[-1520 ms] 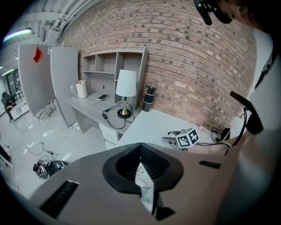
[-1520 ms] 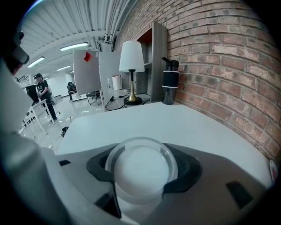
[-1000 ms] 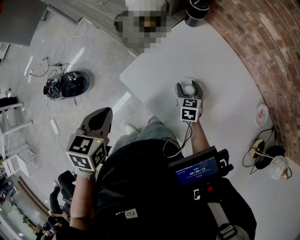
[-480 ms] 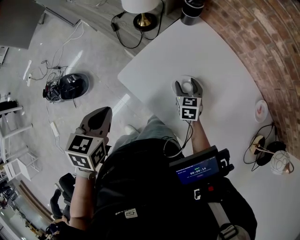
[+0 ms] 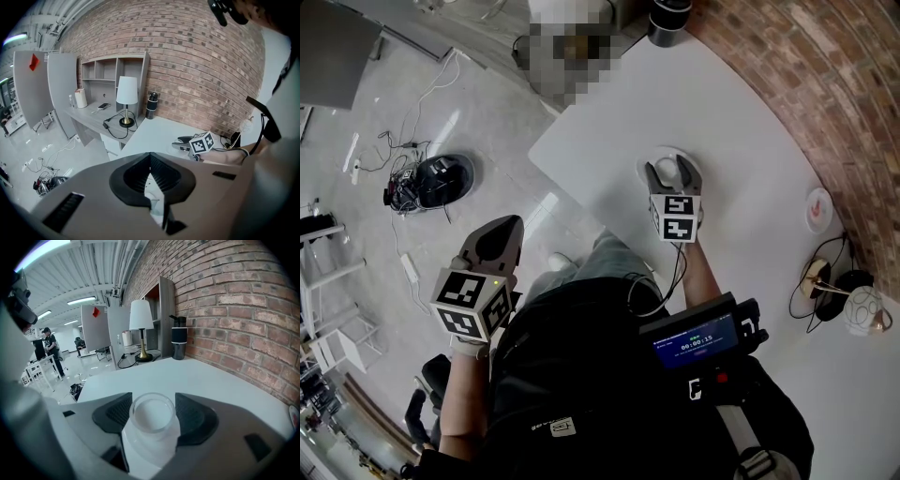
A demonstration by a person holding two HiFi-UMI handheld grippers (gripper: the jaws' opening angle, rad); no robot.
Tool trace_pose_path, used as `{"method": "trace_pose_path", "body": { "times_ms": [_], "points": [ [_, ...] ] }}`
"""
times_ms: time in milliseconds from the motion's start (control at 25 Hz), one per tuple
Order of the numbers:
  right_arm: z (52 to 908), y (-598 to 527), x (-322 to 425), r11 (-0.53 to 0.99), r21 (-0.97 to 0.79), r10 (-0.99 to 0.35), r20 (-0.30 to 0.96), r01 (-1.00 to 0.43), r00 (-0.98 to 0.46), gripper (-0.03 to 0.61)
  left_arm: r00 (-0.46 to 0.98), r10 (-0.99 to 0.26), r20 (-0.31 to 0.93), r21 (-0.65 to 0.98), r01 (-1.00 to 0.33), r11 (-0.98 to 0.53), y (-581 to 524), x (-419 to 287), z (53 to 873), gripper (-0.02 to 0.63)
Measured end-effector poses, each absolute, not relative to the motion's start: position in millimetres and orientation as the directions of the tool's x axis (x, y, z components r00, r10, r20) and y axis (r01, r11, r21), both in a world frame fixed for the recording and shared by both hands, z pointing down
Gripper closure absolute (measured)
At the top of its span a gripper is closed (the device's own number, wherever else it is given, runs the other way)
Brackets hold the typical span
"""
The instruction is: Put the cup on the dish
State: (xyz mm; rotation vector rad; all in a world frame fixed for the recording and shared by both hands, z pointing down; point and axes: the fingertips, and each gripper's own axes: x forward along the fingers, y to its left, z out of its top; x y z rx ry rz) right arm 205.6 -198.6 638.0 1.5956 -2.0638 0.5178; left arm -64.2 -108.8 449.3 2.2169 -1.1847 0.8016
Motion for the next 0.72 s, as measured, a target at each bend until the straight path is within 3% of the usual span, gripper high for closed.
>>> {"method": "trace_pose_path", "body": {
  "times_ms": [720],
  "points": [
    [565,-180,207,0.235,-0.026,-0.837,0.502,-0.972,-0.216,0.311,0.523,-0.536,0.663,0.178,-0.806,-0.565,-112,-52,445,0.607]
  ]
}}
